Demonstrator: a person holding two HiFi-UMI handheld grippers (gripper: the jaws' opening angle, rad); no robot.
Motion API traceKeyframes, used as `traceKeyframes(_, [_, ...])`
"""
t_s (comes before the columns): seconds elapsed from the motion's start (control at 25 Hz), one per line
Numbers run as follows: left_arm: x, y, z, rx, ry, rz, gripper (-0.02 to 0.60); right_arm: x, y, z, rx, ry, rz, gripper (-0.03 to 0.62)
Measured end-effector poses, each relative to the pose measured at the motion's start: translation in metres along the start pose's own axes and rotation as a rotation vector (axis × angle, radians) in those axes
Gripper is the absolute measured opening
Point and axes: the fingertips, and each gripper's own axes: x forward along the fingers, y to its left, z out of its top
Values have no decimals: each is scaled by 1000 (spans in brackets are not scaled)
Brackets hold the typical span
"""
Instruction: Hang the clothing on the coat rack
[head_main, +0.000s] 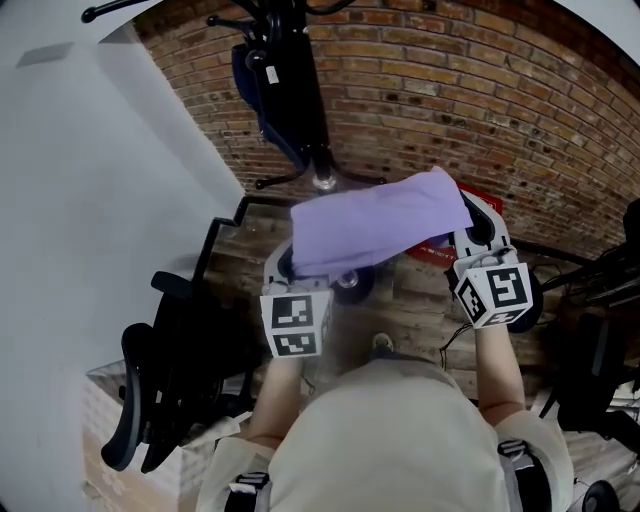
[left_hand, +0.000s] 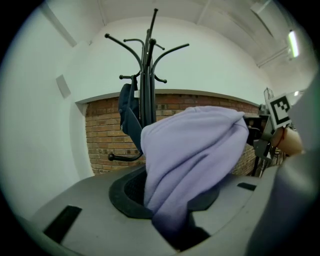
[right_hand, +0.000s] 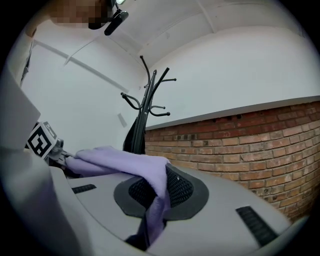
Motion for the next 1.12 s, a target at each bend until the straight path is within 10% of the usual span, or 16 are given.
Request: traceKeyframes(1.12, [95, 28, -4, 11, 124, 185, 125, 184, -42, -56, 1, 42, 262, 17])
